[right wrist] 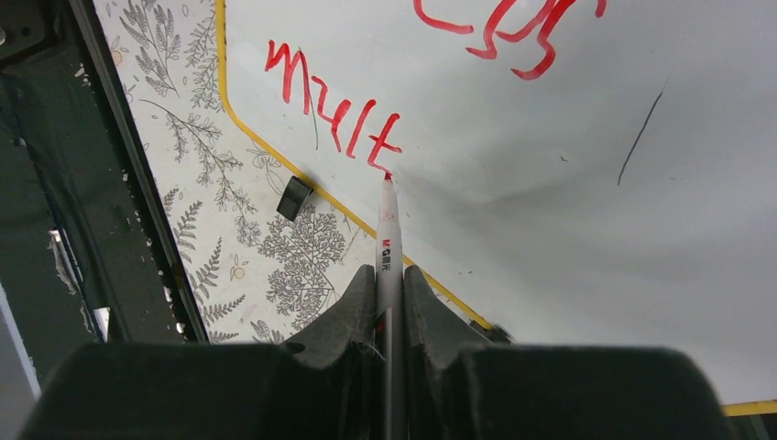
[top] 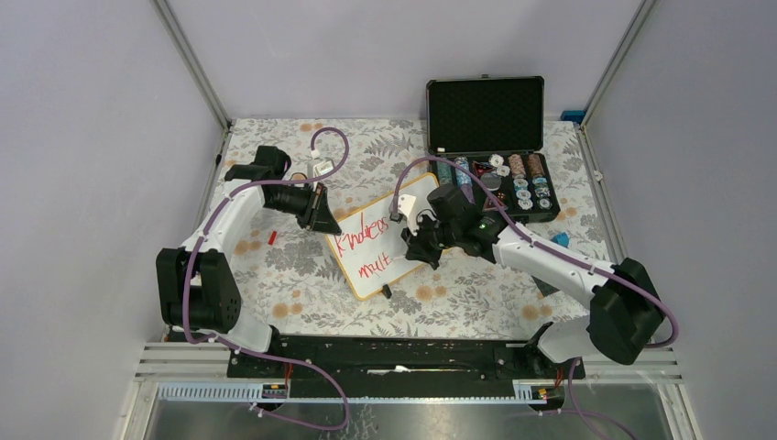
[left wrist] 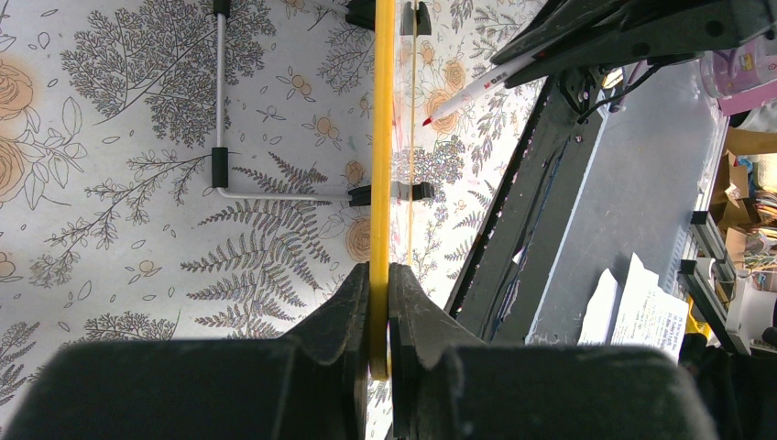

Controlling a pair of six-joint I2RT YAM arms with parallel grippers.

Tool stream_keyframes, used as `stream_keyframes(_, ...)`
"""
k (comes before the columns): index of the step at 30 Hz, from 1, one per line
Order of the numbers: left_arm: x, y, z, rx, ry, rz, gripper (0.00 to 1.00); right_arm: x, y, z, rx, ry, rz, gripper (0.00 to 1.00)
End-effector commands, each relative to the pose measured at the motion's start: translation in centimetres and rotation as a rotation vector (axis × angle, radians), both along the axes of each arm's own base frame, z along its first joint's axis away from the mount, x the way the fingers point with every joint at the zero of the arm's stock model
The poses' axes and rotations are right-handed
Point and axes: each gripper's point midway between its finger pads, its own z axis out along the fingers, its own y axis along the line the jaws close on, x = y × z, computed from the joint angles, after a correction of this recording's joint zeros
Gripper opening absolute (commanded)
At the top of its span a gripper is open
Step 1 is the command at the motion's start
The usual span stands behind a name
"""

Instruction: Write a sentence on the whiteboard

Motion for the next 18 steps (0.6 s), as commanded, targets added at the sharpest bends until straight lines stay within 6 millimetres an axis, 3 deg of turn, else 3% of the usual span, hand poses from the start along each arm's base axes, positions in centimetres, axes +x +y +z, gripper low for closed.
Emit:
stream_keyframes(1,0.3,-0.3,-1.0,0.046,-0.04,-0.037,0.0,-0.1,0.4,3.4,0.064,-0.04,0.032,0.0)
stream_keyframes(8,0.2,-0.4,-0.9,0.048,-0.042,-0.04,0.0,0.4,-0.3,2.9,0.052,-0.043,0.005,0.0)
stream_keyframes(18,0.2,-0.4,-0.9,0.051,-0.041,-0.04,0.0,1.2,0.4,2.9,0.07,-0.058,-0.003,0.0)
